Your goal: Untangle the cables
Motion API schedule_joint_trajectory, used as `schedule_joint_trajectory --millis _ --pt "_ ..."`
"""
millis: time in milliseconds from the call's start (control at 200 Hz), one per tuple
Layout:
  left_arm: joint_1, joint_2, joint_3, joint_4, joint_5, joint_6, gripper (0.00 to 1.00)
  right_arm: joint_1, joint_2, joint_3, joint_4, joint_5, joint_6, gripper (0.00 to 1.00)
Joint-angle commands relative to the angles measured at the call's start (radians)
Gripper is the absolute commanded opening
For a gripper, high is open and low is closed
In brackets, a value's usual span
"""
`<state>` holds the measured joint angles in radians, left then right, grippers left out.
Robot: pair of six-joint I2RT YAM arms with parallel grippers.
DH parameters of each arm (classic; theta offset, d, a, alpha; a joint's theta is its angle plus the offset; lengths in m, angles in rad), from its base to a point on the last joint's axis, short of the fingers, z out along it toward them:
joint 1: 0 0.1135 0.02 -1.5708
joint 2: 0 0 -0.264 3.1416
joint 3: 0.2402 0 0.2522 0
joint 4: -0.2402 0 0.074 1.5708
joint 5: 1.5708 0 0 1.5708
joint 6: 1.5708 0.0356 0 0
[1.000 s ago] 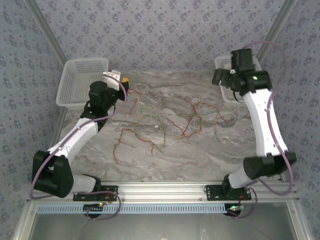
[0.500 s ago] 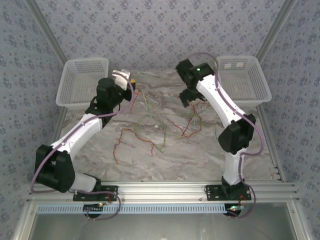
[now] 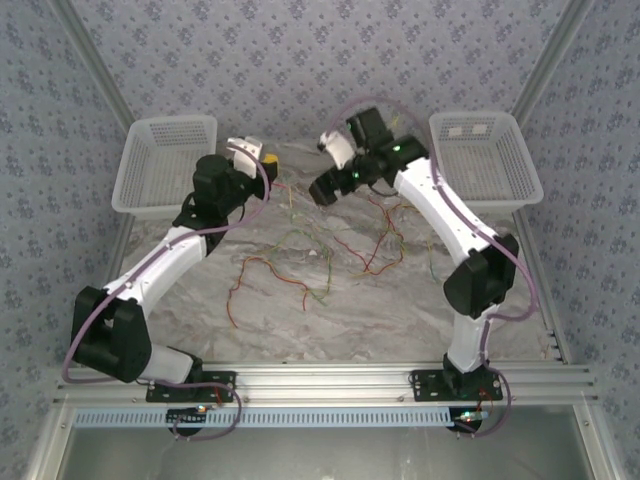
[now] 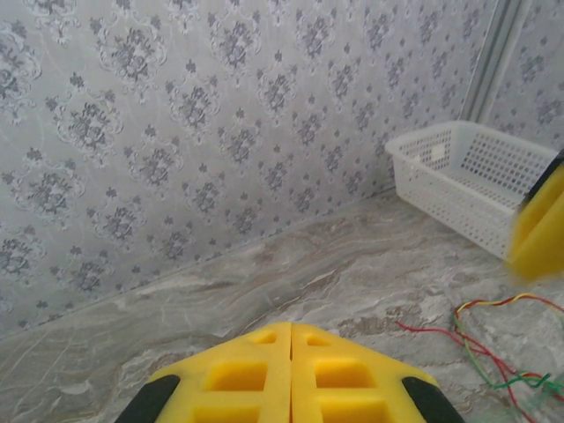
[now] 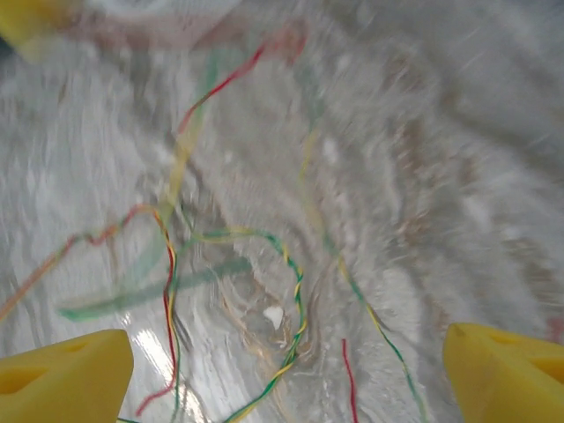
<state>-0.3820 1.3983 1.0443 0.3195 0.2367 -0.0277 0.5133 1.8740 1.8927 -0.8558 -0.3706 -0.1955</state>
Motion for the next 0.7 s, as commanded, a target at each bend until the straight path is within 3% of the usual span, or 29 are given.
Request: schedule_joint_trajectory --millis 0,170,390,475,555,695 --pt "0.003 -0.046 0.003 0.089 0.076 -0.084 0.0 -0.021 -0.059 -0.18 0.304 -0.178 -0.128 0.94" --pt "0.008 -0.054 0.009 0.167 0.174 -0.197 0.0 -0.042 -0.101 -0.393 0.659 -0.216 -0.122 0.94" --pt "0.006 -0.063 0.026 0.153 0.22 -0.259 0.0 -0.041 -0.148 -0.581 1.02 0.02 -0.075 0.96" --pt "0.006 -0.07 0.026 0.131 0.234 -0.257 0.0 -0.043 -0.166 -0.619 1.094 0.081 -0.067 0.98" --pt "0.006 -0.072 0.019 0.141 0.27 -0.271 0.0 -0.05 -0.156 -0.612 1.111 0.035 -0.068 0.99" --pt "0.005 -0.075 0.011 0.165 0.325 -0.283 0.0 -0.058 -0.091 -0.57 1.09 -0.044 -0.105 0.9"
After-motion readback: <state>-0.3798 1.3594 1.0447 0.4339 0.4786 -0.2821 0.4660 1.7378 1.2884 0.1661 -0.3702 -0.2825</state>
